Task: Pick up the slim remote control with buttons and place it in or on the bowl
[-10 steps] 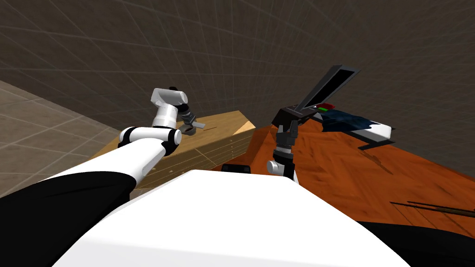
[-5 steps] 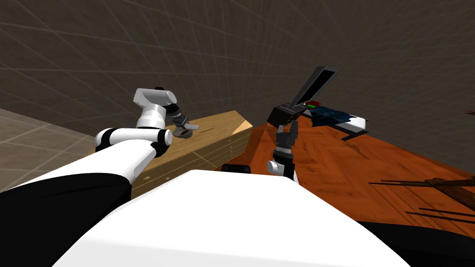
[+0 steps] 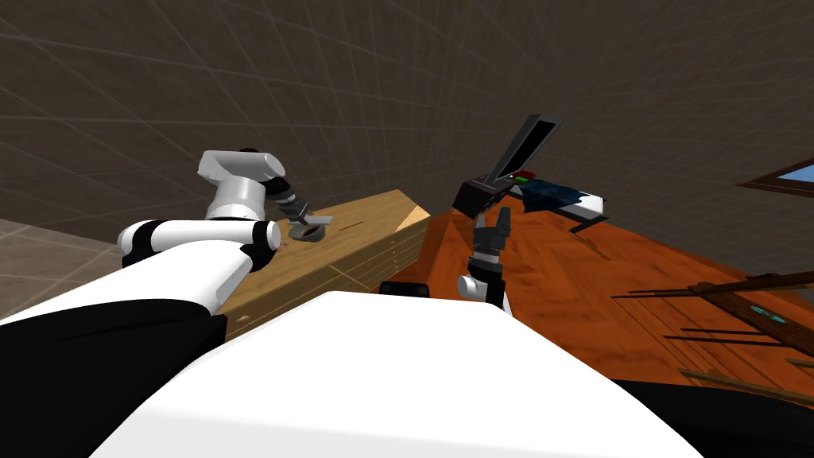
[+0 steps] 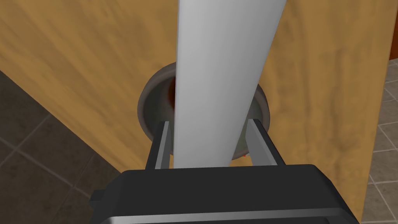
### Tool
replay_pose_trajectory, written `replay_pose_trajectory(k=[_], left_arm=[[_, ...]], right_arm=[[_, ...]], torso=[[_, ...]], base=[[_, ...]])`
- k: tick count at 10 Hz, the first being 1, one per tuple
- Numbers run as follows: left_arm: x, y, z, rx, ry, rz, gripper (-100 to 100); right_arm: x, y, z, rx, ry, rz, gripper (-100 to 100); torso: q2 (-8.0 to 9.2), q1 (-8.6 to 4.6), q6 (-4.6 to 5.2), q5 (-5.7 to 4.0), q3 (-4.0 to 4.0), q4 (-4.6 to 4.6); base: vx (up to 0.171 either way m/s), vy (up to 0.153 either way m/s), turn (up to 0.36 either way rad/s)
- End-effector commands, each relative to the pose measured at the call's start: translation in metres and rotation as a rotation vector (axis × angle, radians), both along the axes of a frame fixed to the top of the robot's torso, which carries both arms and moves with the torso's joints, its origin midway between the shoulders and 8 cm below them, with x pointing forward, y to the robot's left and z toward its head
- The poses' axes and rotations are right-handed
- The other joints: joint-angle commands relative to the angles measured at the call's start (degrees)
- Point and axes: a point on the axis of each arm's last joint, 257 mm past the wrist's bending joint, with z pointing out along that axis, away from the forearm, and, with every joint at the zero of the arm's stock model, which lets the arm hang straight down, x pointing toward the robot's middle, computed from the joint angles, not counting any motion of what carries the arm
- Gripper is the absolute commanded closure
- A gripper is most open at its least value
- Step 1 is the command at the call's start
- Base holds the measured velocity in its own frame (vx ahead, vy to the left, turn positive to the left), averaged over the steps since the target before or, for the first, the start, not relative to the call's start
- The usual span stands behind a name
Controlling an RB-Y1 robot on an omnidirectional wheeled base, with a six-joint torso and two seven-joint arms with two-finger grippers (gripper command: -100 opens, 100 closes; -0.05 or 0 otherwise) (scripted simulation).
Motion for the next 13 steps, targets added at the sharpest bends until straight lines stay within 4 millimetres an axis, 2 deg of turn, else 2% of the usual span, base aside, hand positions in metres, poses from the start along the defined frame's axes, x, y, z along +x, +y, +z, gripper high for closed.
replay_pose_trajectory(k=[1, 4, 7, 9, 11, 13], left_arm=[[-0.005, 0.006, -0.001, -0.010, 0.003, 0.025, 100], [-0.040, 0.038, 0.000, -0.062, 0.018, 0.160, 100], [-0.072, 0.060, 0.000, -0.108, 0.031, 0.275, 100], [-0.072, 0.060, 0.000, -0.108, 0.031, 0.275, 100], [-0.090, 0.069, 0.000, -0.132, 0.042, 0.333, 100], [-0.090, 0.069, 0.000, -0.132, 0.042, 0.333, 100]], right_arm=[[0.000, 0.000, 0.000, 0.000, 0.000, 0.000, 0], [0.000, 0.000, 0.000, 0.000, 0.000, 0.000, 0], [0.000, 0.000, 0.000, 0.000, 0.000, 0.000, 0], [0.000, 0.000, 0.000, 0.000, 0.000, 0.000, 0], [0.000, 0.000, 0.000, 0.000, 0.000, 0.000, 0], [0.000, 0.000, 0.000, 0.000, 0.000, 0.000, 0]], torso=[[0.00, 0.00, 0.00, 0.00, 0.00, 0.00], [-0.03, 0.03, 0.00, 0.00, -0.02, 0.00], [0.01, 0.08, -0.09, 0.00, 0.01, 0.01], [0.02, -0.02, -0.09, -0.01, 0.02, 0.02], [0.01, -0.17, -0.02, -0.07, 0.02, 0.03], [0.02, -0.17, 0.00, -0.10, 0.04, 0.05]], base=[[0.003, 0.030, -0.085], [0.005, 0.043, -0.203], [-0.002, 0.055, -0.171], [0.001, 0.020, -0.013], [-0.001, 0.015, -0.109], [-0.002, 0.017, -0.022]])
